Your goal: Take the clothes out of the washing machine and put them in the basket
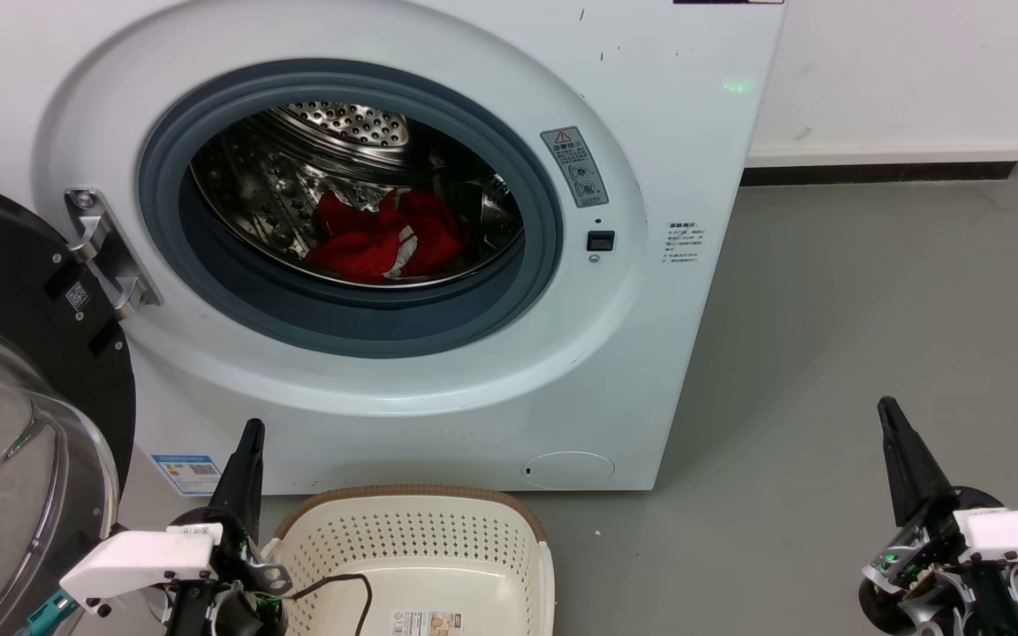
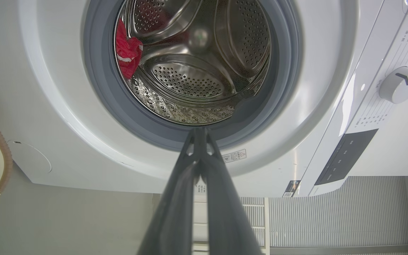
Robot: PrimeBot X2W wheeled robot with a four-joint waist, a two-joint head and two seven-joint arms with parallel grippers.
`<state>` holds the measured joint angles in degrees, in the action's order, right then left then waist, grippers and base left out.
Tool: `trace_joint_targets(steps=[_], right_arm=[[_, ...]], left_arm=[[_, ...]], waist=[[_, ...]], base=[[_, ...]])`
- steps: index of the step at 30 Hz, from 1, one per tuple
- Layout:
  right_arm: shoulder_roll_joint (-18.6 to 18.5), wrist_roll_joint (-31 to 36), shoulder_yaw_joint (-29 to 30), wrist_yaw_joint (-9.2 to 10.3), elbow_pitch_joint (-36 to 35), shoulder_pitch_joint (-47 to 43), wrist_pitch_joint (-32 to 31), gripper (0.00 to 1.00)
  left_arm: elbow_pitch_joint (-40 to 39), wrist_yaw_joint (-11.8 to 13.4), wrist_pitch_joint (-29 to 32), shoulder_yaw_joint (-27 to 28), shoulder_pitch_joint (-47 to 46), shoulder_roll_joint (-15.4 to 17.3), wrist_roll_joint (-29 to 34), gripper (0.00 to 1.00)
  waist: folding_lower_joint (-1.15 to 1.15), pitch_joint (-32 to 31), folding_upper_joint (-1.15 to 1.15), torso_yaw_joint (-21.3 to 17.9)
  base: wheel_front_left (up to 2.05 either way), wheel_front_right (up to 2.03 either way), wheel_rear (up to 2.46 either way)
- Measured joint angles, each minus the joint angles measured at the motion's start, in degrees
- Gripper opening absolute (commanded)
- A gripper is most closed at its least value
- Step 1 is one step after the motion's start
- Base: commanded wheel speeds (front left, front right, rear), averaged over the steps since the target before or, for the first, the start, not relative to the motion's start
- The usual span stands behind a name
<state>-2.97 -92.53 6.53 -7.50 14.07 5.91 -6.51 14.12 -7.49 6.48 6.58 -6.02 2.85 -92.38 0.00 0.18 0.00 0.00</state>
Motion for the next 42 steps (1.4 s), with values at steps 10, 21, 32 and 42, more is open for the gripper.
trace_joint_targets(steps=[10, 21, 32, 42], right_arm=[[0.0, 0.0, 0.0, 0.0, 0.0, 0.0, 0.0, 0.0], [0.0, 0.0, 0.0, 0.0, 0.0, 0.0, 0.0, 0.0], [0.05, -0.02, -0.05, 0.01, 0.91, -0.62, 0.01, 1.0], [0.29, 1.68, -0.64, 0.01, 0.31, -2.64, 2.25, 1.0]], left_arm=[[0.0, 0.0, 0.0, 0.0, 0.0, 0.0, 0.0, 0.0], [0.0, 0.0, 0.01, 0.0, 0.0, 0.0, 0.0, 0.0], [0.92, 0.01, -0.03, -0.08, 0.67, -0.11, 0.01, 1.0], [0.53, 0.03, -2.32, -2.36, 2.16, -0.31, 1.37, 1.0]], waist=[[0.0, 0.0, 0.0, 0.0], [0.0, 0.0, 0.0, 0.0], [0.0, 0.0, 0.0, 0.0], [0.0, 0.07, 0.0, -0.05]], base=[[0.0, 0.0, 0.0], [0.0, 0.0, 0.0], [0.0, 0.0, 0.0], [0.0, 0.0, 0.0]])
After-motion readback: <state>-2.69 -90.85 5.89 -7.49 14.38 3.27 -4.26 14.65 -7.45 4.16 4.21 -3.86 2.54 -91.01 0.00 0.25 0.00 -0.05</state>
